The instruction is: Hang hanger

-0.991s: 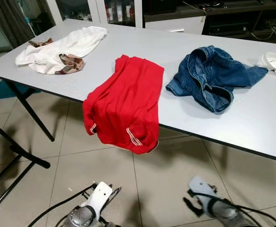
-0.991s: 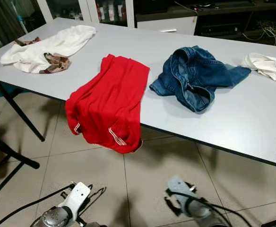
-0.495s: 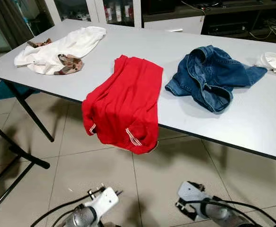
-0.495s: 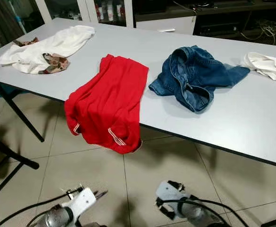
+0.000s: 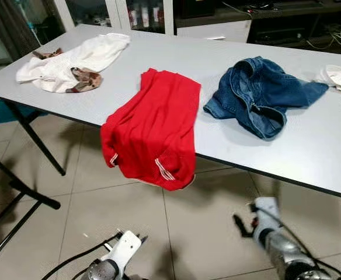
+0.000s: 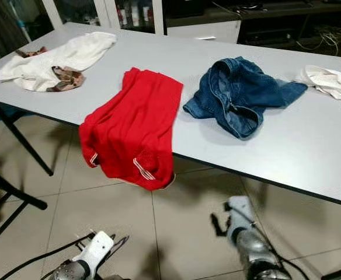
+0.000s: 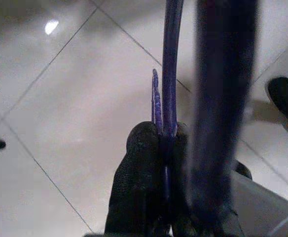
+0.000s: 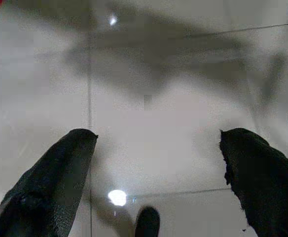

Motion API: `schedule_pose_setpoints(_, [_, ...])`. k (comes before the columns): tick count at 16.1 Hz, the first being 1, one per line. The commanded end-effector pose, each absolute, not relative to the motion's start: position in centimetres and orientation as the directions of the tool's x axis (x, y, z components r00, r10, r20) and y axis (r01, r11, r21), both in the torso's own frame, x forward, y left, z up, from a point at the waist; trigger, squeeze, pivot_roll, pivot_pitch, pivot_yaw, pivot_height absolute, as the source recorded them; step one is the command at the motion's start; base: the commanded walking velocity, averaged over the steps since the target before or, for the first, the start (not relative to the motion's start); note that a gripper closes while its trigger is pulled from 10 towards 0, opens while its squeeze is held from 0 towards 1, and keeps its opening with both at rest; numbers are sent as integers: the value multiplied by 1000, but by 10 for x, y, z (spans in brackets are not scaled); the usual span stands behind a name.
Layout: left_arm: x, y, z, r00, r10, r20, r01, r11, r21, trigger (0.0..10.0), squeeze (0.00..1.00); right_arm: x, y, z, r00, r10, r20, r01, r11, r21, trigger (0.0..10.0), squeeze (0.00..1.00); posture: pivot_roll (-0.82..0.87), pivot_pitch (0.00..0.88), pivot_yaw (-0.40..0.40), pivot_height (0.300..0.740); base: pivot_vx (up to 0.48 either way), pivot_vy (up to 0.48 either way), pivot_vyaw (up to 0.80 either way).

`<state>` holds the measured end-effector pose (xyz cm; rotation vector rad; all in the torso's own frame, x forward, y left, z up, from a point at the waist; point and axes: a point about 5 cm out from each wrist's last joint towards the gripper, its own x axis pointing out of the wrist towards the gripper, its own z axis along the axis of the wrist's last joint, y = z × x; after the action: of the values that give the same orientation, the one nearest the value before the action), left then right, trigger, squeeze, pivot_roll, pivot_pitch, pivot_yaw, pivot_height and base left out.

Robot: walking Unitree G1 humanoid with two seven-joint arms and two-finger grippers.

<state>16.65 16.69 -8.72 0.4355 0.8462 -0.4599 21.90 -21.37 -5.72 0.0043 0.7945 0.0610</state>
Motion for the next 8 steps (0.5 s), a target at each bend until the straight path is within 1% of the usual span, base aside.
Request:
schedule_pose_setpoints(1, [167, 174, -87, 587, -172, -791, 496, 849, 183, 10000, 0, 218, -214, -58, 683, 61, -728, -64, 998, 24, 10000, 0, -104, 0, 78, 736, 0, 0, 0])
schedule_pose_setpoints(3, [173, 175, -85, 603, -159, -782, 469, 863, 187, 10000, 0, 213, -209, -62, 665, 84, -742, -99, 995, 24, 10000, 0, -96, 0, 69, 736, 0, 0, 0])
schedule_pose_setpoints(5, [173, 175, -85, 603, -160, -782, 475, 859, 191, 10000, 0, 210, -196, -65, 644, 153, -749, -259, 965, -26, 10000, 0, -101, 0, 72, 736, 0, 0, 0])
schedule_pose_setpoints(6, [173, 175, -85, 602, -160, -782, 477, 858, 191, 10000, 0, 209, -194, -65, 640, 163, -751, -286, 958, -36, 10000, 0, -101, 0, 72, 736, 0, 0, 0])
schedule_pose_setpoints(7, [171, 174, -85, 591, -173, -788, 519, 829, 208, 10000, 0, 204, -183, -69, 602, 218, -768, -448, 889, -98, 10000, 0, -101, 0, 72, 736, 0, 0, 0])
schedule_pose_setpoints(8, [171, 175, -86, 584, -167, -795, 537, 813, 224, 10000, 0, 201, -175, -71, 576, 257, -776, -514, 852, -100, 10000, 0, -109, 0, 76, 736, 0, 0, 0])
